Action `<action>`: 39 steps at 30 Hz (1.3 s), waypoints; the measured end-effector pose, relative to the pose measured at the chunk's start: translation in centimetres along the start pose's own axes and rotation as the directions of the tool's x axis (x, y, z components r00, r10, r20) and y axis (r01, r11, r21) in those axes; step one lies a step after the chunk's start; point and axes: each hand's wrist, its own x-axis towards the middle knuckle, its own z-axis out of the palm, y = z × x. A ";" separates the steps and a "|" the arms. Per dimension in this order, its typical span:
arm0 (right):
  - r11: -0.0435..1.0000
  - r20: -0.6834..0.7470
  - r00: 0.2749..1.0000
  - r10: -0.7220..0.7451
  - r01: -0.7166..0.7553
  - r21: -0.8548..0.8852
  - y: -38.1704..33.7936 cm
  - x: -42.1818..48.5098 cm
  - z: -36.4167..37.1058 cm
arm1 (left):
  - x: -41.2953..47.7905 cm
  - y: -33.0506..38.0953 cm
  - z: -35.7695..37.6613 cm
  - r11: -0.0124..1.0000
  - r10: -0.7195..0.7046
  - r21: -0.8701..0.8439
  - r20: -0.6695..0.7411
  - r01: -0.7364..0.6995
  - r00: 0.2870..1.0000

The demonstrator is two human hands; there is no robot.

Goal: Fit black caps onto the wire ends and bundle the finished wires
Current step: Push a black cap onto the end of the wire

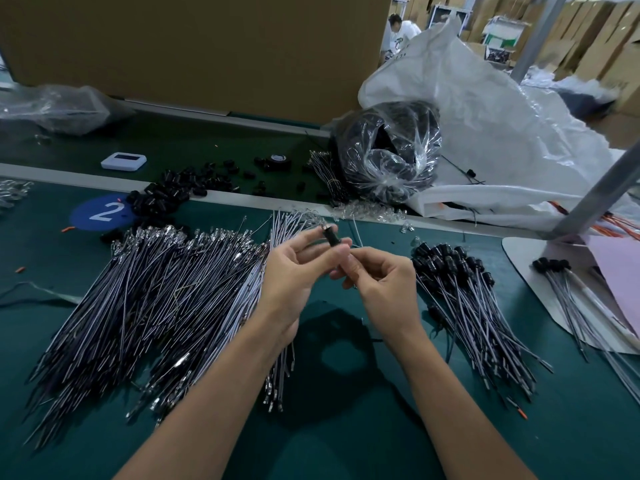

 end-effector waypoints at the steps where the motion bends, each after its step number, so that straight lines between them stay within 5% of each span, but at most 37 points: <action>1: 1.000 -0.011 1.000 -0.006 0.006 -0.009 0.1 0.0 0.0 | -0.1 -0.1 0.1 1.000 0.007 0.022 0.015 -0.007 1.000; 20: 0.991 0.119 0.989 -0.089 0.100 -0.086 -0.4 -0.4 0.3 | 0.3 1.4 -0.9 0.993 0.108 -0.038 -0.105 -0.112 0.989; 25: 0.997 0.229 0.973 -0.011 0.028 -0.073 -0.4 -0.3 -0.3 | 0.5 2.1 -1.7 0.997 0.063 0.035 -0.030 -0.062 0.998; 30: 0.998 0.319 0.948 0.015 -0.034 0.054 -0.9 -0.2 -0.9 | 0.3 2.0 -1.7 0.986 -0.071 -0.151 -0.008 0.069 0.997; 33: 0.993 0.078 0.996 0.047 -0.054 0.100 -1.1 0.2 -1.4 | 0.5 1.9 -2.0 0.976 -0.129 -0.186 -0.071 0.114 0.989; 36: 0.994 -0.267 0.958 0.103 -0.092 0.054 -0.5 0.9 -2.3 | 0.7 1.5 -2.2 0.980 -0.154 -0.137 -0.061 0.145 0.986; 39: 0.980 -0.337 0.940 0.056 -0.116 -0.160 0.5 1.3 -2.7 | 0.8 1.1 -2.2 0.982 -0.169 -0.097 -0.039 0.165 0.985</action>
